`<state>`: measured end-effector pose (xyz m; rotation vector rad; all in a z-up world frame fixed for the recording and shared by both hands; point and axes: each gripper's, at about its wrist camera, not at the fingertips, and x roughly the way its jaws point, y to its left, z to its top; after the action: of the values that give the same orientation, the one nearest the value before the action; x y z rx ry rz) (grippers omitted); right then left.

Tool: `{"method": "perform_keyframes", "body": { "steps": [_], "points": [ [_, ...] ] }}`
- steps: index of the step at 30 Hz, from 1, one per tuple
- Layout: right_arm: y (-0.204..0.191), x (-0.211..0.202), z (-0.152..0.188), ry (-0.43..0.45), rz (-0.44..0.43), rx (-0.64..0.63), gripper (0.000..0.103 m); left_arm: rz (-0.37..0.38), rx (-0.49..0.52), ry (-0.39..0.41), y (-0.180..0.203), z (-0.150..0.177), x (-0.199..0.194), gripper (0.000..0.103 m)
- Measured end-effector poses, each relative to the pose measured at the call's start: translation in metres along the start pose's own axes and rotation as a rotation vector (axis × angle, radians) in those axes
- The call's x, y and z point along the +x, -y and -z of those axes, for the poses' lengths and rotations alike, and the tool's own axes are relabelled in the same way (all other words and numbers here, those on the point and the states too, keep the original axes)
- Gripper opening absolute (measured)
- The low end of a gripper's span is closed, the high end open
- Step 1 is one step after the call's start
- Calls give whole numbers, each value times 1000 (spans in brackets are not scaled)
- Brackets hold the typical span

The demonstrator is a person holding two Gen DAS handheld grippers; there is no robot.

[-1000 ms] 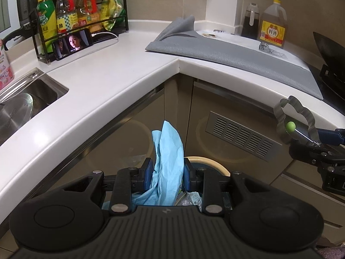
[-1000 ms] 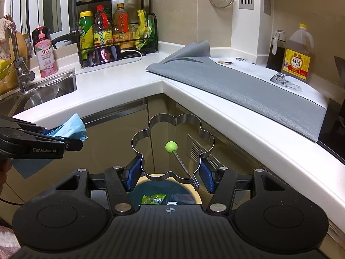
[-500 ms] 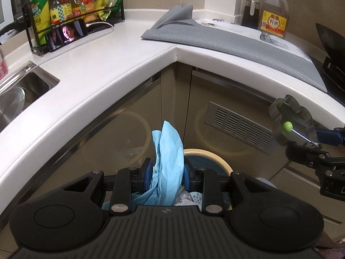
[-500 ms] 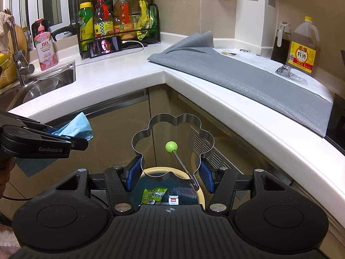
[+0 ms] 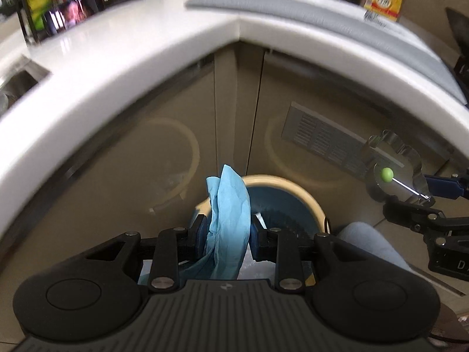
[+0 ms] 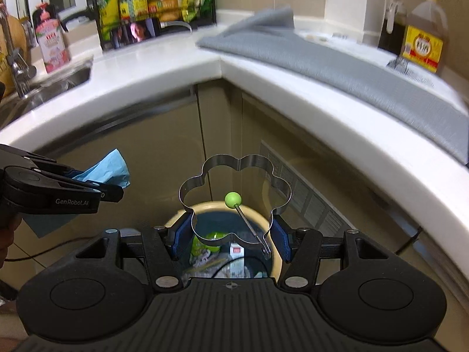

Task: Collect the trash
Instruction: 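Lower the blue glove and egg ring into the bin opening with both tools, then open the left tool to drop the blue glove while the right tool releases the egg ring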

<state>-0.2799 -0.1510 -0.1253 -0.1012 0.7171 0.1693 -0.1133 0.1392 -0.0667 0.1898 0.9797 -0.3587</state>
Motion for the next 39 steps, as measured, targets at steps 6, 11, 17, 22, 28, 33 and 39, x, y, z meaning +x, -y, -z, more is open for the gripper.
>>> {"method": "perform_keyframes", "body": {
  "steps": [6,11,17,22,28,33,39],
  "points": [
    [12,60,5,-143,-15,56,60,2,-5,-138,2,1,63,33],
    [16,105,8,-230,-13,58,60,-5,21,-242,5,7,111,33],
    [14,147,7,-314,-26,53,60,8,21,-342,1,14,151,33],
    [13,174,4,-381,-46,64,60,9,25,-388,4,15,173,33],
    [12,189,1,-407,-59,53,60,4,45,-417,8,20,189,36],
    [23,187,1,-389,-99,91,78,20,57,-429,7,21,189,92],
    [33,172,-1,-372,-55,126,89,41,57,-410,0,19,175,103]
  ]
}}
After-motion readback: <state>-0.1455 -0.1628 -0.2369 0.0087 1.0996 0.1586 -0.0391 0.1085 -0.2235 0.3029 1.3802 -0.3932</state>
